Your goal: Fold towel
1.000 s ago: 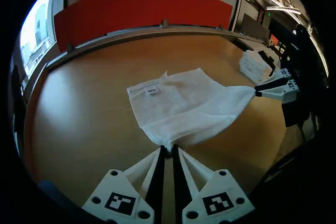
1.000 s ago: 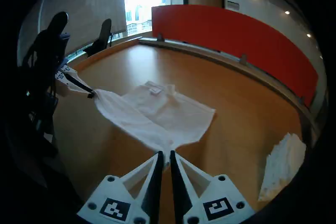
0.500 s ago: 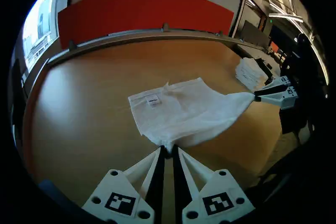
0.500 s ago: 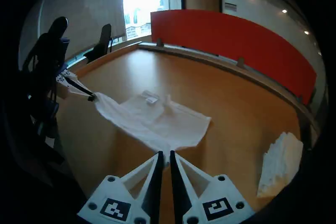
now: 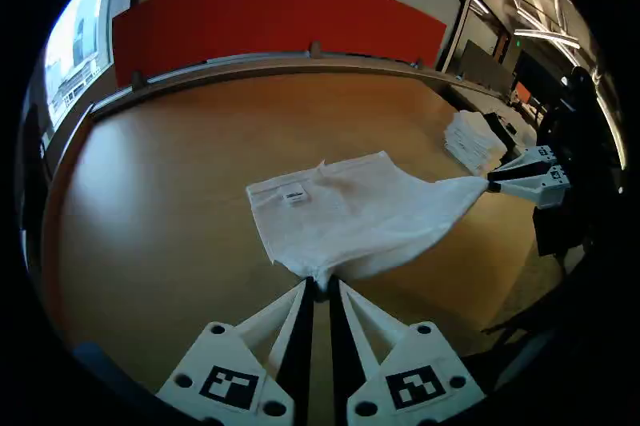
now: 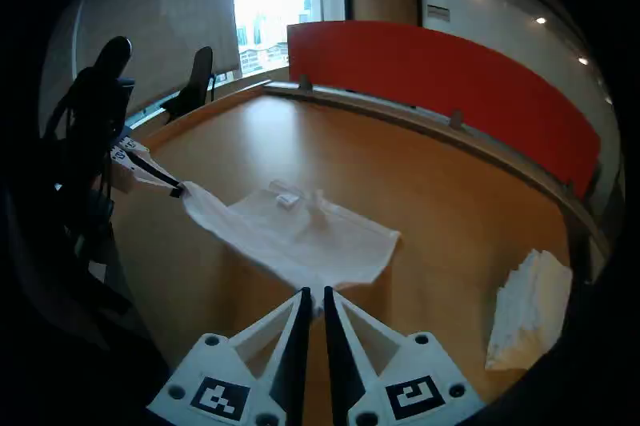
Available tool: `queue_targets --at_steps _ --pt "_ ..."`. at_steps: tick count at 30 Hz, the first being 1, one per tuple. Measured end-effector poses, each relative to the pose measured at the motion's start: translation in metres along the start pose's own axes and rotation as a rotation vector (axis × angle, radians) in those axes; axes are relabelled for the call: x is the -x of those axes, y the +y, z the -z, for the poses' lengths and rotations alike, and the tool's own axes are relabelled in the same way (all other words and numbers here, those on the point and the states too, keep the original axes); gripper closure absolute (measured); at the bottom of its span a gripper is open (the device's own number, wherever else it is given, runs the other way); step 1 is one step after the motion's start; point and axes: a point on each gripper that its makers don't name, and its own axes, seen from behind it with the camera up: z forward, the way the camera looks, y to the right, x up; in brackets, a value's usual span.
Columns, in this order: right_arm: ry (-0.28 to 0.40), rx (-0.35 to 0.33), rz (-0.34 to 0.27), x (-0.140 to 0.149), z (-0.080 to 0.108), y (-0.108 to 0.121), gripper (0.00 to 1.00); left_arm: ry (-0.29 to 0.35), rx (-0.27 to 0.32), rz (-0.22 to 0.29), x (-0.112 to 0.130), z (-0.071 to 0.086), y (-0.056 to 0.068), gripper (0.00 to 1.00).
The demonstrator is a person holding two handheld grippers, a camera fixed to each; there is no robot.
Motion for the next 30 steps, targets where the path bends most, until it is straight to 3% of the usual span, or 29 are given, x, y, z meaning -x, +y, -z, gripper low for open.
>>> queue_targets --at_steps 13,24,30 --pt "-0.004 0.004 0.029 -0.013 -0.024 0.020 0.88 0.012 -0.027 0.024 -0.025 -0.021 -0.016 0.87" --pt "-0.025 0.021 0.043 -0.026 -0.063 0.053 0.88 -0.012 -0.041 0.070 -0.046 -0.058 -0.036 0.87" --pt "-0.052 0.029 0.045 -0.023 -0.083 0.066 0.88 -0.032 -0.045 0.059 -0.050 -0.082 -0.045 0.87"
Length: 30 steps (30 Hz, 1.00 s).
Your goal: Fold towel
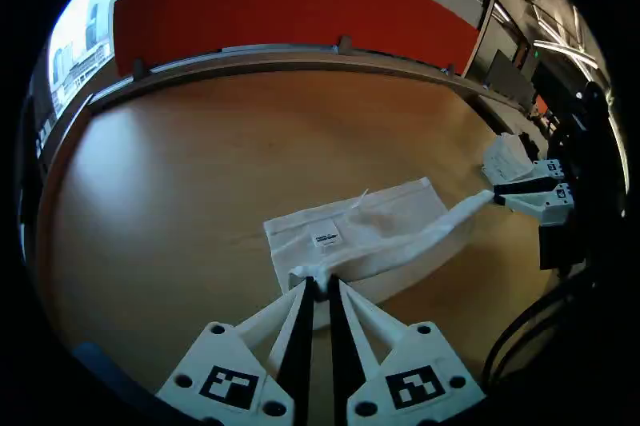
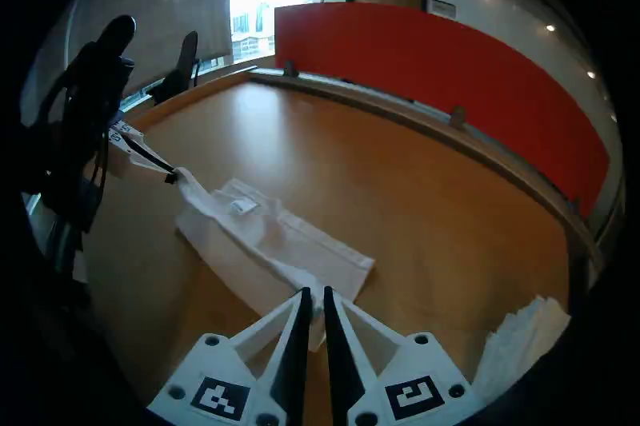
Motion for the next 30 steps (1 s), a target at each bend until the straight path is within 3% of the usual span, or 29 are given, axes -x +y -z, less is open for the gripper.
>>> queue_targets --at_steps 8,17,24,30 --pt "-0.035 0.000 -0.033 0.009 -0.025 0.008 0.88 -0.032 -0.011 -0.021 0.003 -0.029 -0.009 0.87" --pt "-0.069 0.006 -0.059 0.019 -0.046 0.014 0.88 -0.037 -0.015 -0.028 0.005 -0.050 -0.015 0.87" --pt "-0.097 0.020 -0.081 0.023 -0.060 0.021 0.88 -0.023 -0.013 -0.041 0.000 -0.063 -0.020 0.81" --pt "-0.112 0.034 -0.095 0.023 -0.070 0.026 0.85 -0.024 -0.046 -0.039 -0.003 -0.074 -0.032 0.76"
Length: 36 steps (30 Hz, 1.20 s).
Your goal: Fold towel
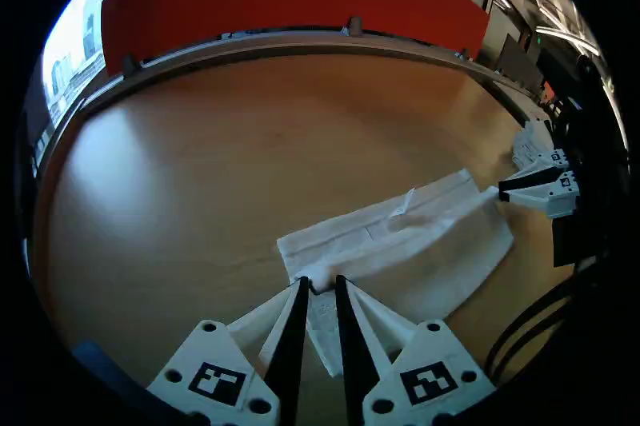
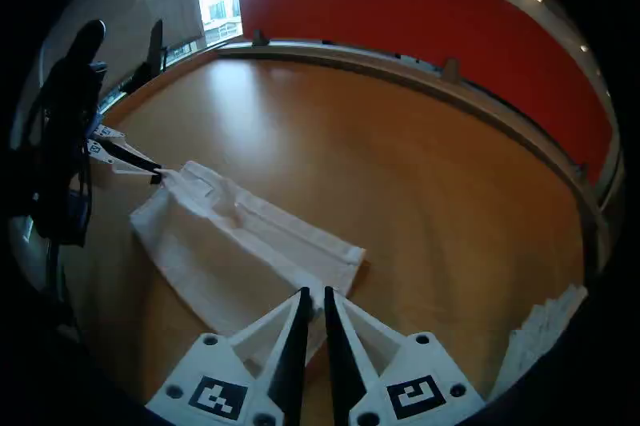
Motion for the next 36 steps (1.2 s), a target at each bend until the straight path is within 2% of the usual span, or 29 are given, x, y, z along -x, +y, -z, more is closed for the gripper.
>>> queue_targets --at_steps 11,15,19,21,23,26,27,29,30,36 --pt "-0.010 0.062 0.024 -0.009 -0.012 0.019 0.75 -0.006 -0.048 -0.047 -0.008 -0.012 -0.012 0.65" --pt "-0.007 0.077 0.023 -0.017 -0.014 0.026 0.74 0.006 -0.068 -0.059 -0.016 -0.013 -0.018 0.56" --pt "0.001 0.095 0.026 -0.024 -0.013 0.030 0.70 0.018 -0.088 -0.060 -0.023 -0.010 -0.024 0.53" --pt "0.008 0.103 0.028 -0.027 -0.011 0.031 0.64 0.024 -0.095 -0.056 -0.025 -0.007 -0.027 0.48" --pt "0.012 0.105 0.029 -0.028 -0.007 0.031 0.51 0.030 -0.092 -0.049 -0.026 -0.003 -0.027 0.43" --pt "0.015 0.103 0.028 -0.025 -0.002 0.028 0.30 0.028 -0.075 -0.029 -0.021 0.001 -0.027 0.20" --pt "0.016 0.102 0.027 -0.024 -0.001 0.027 0.27 0.026 -0.070 -0.022 -0.020 0.003 -0.026 0.12" --pt "0.015 0.098 0.019 -0.021 0.002 0.024 0.20 0.028 -0.073 -0.008 -0.016 0.006 -0.029 0.03" --pt "0.015 0.097 0.015 -0.019 0.004 0.022 0.17 0.029 -0.074 -0.002 -0.015 0.007 -0.030 0.03" --pt "0.030 0.089 -0.017 -0.010 0.016 0.011 0.17 0.036 -0.075 0.003 -0.005 0.019 -0.030 0.03"
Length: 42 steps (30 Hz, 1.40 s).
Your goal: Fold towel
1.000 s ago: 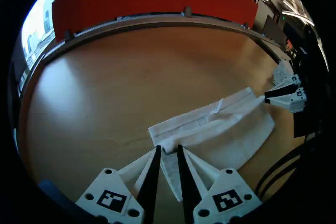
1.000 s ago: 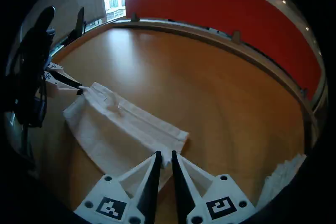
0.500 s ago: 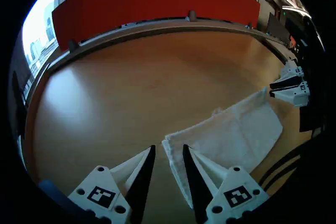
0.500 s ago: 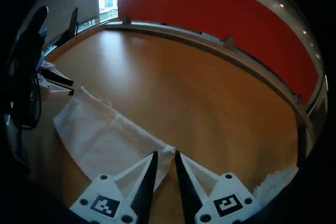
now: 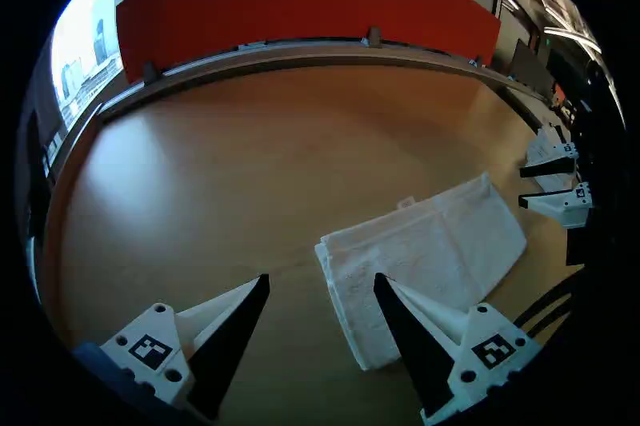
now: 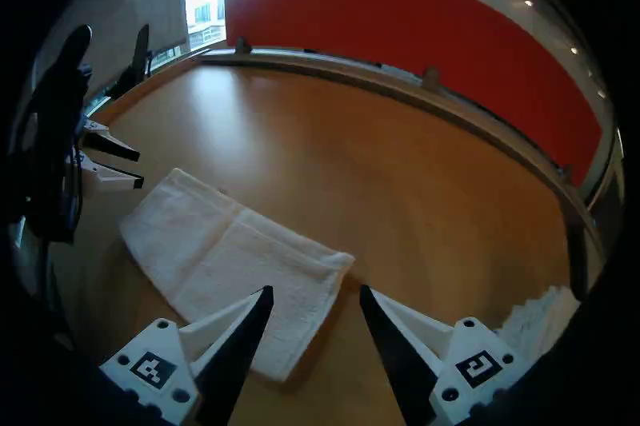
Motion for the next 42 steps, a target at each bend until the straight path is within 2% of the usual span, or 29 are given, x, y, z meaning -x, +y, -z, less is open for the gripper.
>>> queue_targets --at_steps 12,24,33,42 --pt "0.020 0.009 -0.041 0.016 0.027 -0.010 0.17 0.011 -0.012 0.015 0.023 0.032 0.007 0.03" --pt "0.012 0.006 -0.049 0.037 0.043 -0.017 0.17 0.002 -0.050 0.046 0.047 0.050 0.004 0.03" --pt "0.006 -0.017 -0.001 0.042 0.040 -0.019 0.17 0.012 -0.093 0.083 0.059 0.070 -0.005 0.03" --pt "-0.022 -0.070 0.063 0.053 0.032 -0.028 0.17 0.020 -0.150 0.139 0.078 0.101 -0.019 0.03"
